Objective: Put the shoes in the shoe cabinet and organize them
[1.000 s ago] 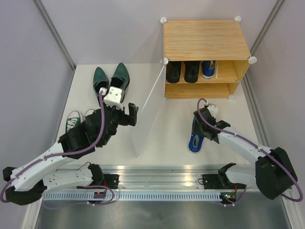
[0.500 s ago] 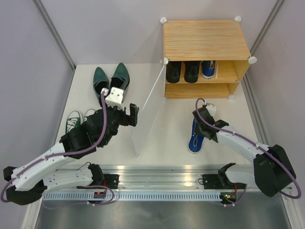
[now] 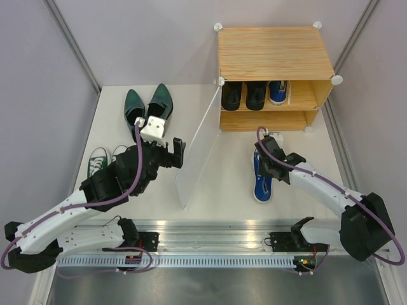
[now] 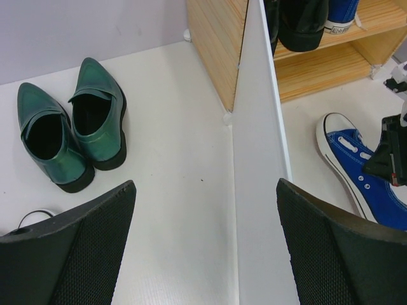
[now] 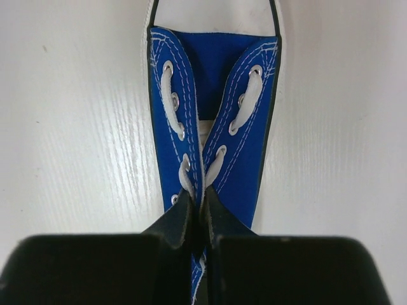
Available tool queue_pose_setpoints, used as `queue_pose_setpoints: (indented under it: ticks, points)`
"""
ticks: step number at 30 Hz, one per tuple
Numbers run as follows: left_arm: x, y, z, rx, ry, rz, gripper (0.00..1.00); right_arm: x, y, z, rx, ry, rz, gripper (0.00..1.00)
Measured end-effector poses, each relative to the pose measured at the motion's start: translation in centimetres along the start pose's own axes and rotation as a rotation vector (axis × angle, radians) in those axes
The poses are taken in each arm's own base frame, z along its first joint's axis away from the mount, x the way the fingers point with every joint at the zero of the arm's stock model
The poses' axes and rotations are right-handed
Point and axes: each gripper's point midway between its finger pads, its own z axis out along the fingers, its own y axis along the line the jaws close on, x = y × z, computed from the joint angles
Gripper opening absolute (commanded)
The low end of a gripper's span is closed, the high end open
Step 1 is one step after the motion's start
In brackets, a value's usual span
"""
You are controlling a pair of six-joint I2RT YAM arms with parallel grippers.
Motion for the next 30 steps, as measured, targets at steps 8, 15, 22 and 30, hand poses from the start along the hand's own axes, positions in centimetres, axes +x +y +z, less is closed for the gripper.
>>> queue_pose_setpoints:
  ticks: [8,15,22,30]
  points:
    - [0.5,0.1,0.0,-0.002,0.007,0.006,0.93,-5.1,-0.3,-3.4,0.041,-0.115,-0.086,0.01]
    - [0.2,0.4,-0.5,0.001,-0.009,-0.007,0.93,-8.0,-3.1,-6.3,0.071,-0.201,-0.082,0.01]
    - [0.3,1.1,-1.2,0.002,-0.024,-0.020,0.93,-9.4,-6.5,-7.1,0.119,-0.213,-0.027,0.01]
    - [-0.1,1.4,-1.6,0.007,-0.043,-0.037,0.93,-12.2,-7.9,-8.0,0.131,-0.245,0.003,0.01]
